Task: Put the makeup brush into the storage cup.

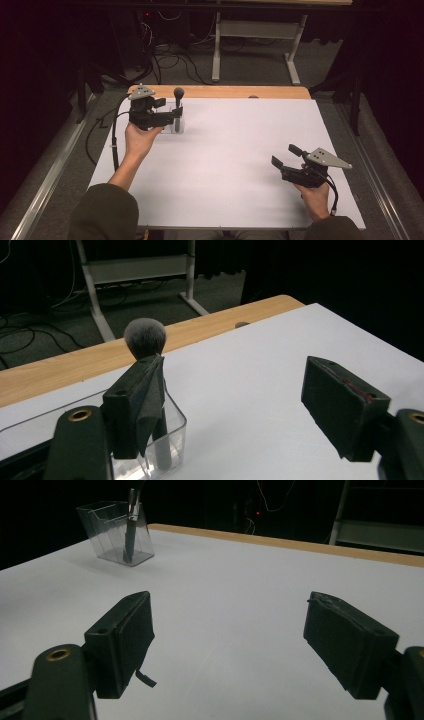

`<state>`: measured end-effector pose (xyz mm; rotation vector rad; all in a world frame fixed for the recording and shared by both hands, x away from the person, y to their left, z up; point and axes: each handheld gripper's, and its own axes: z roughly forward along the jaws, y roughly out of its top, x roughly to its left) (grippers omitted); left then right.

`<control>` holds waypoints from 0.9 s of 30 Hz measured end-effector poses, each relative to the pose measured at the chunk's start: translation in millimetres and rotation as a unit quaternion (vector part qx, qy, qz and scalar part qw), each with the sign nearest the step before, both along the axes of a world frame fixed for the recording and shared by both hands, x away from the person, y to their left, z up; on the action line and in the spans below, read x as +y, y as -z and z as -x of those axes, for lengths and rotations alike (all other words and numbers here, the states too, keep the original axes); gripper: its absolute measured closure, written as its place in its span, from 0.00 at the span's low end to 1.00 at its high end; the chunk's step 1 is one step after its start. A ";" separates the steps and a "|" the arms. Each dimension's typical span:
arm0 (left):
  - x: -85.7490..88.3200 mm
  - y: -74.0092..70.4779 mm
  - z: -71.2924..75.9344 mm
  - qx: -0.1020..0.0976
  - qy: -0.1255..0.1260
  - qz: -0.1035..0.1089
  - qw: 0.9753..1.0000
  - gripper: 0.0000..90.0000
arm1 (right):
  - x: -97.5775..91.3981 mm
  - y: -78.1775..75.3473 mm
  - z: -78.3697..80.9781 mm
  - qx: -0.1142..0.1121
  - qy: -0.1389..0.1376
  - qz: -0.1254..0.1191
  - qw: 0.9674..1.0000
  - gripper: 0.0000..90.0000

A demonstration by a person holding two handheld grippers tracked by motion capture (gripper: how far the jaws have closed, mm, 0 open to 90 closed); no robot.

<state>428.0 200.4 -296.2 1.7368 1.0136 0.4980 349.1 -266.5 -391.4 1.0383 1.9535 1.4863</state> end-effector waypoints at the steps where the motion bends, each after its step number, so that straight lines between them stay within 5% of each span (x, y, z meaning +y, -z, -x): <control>1: 1.1 -0.5 1.8 0.000 0.002 -0.002 1.000 0.28 | -0.1 -0.1 0.1 0.000 0.001 0.000 1.000 0.24; 27: 9.7 -1.7 27.1 -0.017 0.008 0.010 1.000 0.28 | -1.6 -0.7 0.5 0.001 0.003 -0.005 1.000 0.24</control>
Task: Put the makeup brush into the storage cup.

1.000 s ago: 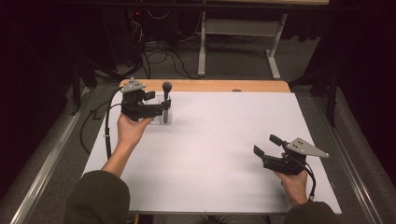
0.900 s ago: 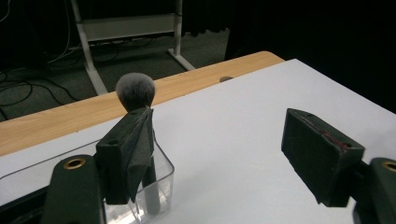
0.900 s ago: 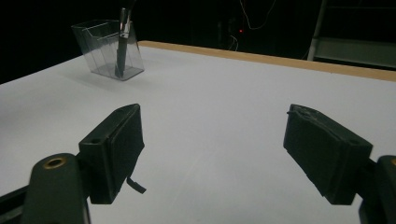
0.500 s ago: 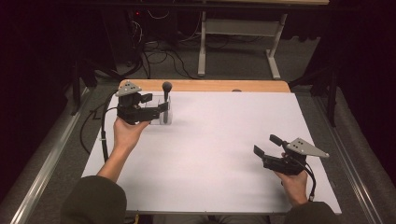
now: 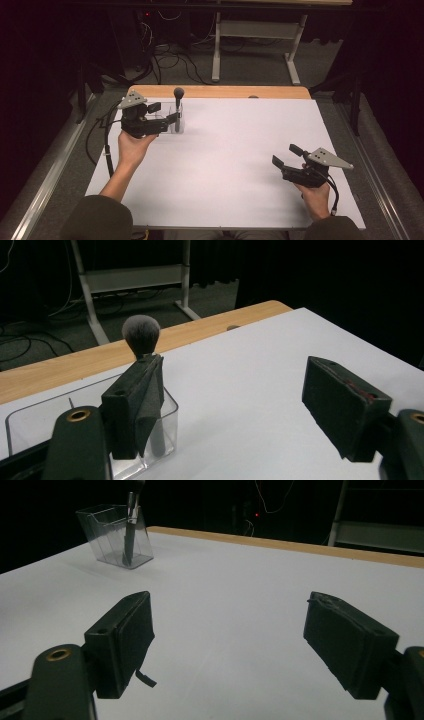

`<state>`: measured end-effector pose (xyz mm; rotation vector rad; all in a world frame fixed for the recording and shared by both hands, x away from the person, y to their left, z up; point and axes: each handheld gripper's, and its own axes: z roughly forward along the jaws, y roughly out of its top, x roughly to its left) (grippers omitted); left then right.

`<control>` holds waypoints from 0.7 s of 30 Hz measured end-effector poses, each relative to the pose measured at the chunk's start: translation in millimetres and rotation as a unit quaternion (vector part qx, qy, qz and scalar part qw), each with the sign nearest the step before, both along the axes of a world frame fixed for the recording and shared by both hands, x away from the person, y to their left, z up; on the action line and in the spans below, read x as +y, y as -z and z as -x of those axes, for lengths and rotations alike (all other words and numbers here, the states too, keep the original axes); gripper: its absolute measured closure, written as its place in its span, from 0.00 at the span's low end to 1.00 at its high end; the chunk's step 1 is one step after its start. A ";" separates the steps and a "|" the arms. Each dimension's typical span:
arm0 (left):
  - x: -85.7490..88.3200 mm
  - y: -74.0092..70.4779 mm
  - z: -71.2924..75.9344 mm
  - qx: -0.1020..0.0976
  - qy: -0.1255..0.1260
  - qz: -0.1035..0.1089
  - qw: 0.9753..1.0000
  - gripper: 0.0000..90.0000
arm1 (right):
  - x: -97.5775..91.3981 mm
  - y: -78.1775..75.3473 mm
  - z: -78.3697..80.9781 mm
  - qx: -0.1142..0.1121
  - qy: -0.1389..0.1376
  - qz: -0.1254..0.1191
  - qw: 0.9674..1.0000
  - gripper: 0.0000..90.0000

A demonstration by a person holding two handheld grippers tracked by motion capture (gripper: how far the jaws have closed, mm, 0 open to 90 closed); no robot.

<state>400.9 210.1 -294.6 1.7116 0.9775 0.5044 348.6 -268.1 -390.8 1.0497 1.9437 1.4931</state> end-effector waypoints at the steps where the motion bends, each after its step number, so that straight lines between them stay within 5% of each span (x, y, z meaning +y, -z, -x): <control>1: 0.0 0.0 0.0 0.000 0.000 0.000 1.000 0.28 | 0.0 0.0 0.0 0.000 0.000 0.000 1.000 0.24; 21: 5.8 3.0 22.8 -0.011 0.004 0.009 1.000 0.28 | -0.7 -0.4 0.3 0.000 0.002 -0.002 1.000 0.24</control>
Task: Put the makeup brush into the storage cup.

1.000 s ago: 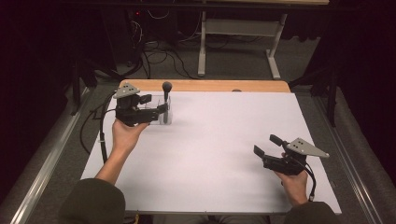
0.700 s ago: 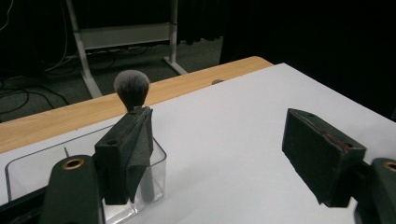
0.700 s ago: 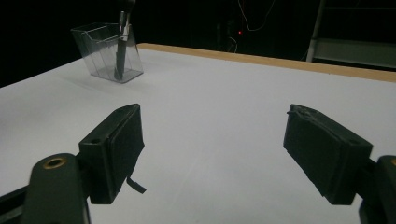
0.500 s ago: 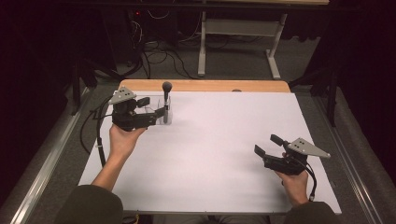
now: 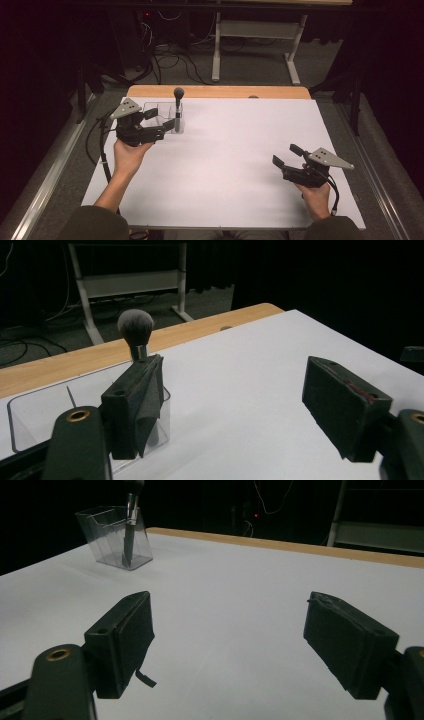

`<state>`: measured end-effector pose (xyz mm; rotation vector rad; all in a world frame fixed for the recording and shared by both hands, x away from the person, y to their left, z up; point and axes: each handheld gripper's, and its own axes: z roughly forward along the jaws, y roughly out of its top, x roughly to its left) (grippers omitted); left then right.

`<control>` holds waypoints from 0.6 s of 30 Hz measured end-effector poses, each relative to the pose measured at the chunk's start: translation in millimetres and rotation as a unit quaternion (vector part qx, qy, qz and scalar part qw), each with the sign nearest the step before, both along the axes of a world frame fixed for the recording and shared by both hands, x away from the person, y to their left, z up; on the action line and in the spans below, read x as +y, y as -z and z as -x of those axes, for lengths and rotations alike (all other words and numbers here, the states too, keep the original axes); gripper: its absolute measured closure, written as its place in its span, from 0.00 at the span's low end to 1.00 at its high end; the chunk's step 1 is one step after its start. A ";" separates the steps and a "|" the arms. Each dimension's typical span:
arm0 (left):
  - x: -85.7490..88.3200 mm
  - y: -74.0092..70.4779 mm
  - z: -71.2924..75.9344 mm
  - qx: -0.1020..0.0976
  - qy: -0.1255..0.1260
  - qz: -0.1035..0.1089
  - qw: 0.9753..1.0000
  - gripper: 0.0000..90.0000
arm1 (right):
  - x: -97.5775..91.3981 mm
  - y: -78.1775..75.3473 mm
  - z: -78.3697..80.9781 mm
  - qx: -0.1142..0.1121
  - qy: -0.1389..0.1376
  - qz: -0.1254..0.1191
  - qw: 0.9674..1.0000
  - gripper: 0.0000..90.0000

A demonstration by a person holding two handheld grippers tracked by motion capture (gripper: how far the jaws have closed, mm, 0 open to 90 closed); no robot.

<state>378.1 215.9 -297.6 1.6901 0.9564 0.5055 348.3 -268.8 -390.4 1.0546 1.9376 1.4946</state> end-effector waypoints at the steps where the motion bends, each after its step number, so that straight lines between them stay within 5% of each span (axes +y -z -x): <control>1: 0.0 0.0 0.0 0.000 0.000 0.000 1.000 0.28 | 0.0 0.0 0.0 0.000 0.000 0.000 1.000 0.24; 18: 1.1 7.4 14.2 -0.003 0.001 0.001 1.000 0.28 | -0.2 0.0 0.0 -0.001 0.000 0.000 1.000 0.24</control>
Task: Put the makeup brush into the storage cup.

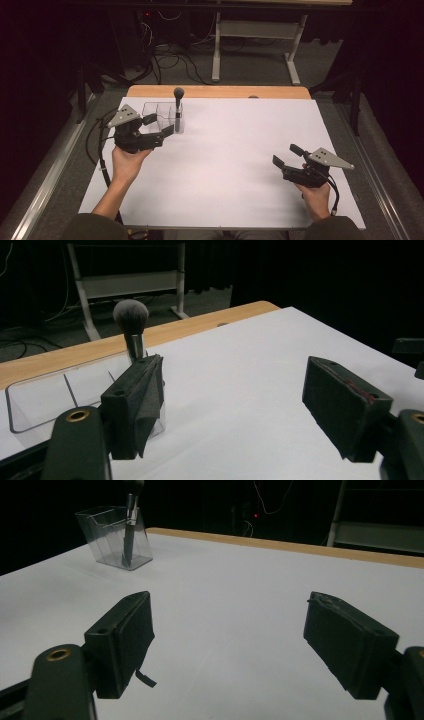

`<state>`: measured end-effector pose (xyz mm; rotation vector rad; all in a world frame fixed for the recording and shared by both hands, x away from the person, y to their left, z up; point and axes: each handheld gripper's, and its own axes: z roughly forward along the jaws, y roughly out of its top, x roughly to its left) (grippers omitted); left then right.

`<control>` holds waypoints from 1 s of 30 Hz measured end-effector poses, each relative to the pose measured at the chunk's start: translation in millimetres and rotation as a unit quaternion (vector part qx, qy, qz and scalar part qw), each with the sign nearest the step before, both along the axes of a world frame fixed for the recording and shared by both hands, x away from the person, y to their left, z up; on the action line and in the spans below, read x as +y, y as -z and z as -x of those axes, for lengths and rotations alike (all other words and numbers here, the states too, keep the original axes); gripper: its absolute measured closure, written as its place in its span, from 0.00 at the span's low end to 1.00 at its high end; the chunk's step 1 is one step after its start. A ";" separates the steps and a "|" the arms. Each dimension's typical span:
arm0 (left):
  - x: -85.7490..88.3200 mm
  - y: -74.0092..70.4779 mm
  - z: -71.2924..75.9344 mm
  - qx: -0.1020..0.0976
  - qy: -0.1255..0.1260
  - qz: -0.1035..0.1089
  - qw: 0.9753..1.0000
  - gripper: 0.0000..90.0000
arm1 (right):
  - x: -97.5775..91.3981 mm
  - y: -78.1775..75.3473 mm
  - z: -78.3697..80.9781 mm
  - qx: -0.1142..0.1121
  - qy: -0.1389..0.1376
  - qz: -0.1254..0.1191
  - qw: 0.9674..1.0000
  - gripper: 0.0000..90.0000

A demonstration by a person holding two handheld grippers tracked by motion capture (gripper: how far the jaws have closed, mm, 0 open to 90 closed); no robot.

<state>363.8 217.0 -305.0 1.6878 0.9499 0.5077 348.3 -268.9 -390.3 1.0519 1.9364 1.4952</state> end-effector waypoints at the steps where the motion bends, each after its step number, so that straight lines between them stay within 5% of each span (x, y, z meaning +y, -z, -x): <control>1: 0.2 0.5 0.6 0.000 0.000 -0.001 1.000 0.28 | -0.1 0.0 0.1 0.001 0.001 0.000 1.000 0.24; 30: -2.5 19.5 13.8 0.004 0.000 0.006 1.000 0.27 | 0.0 0.0 0.3 0.001 0.001 0.000 1.000 0.24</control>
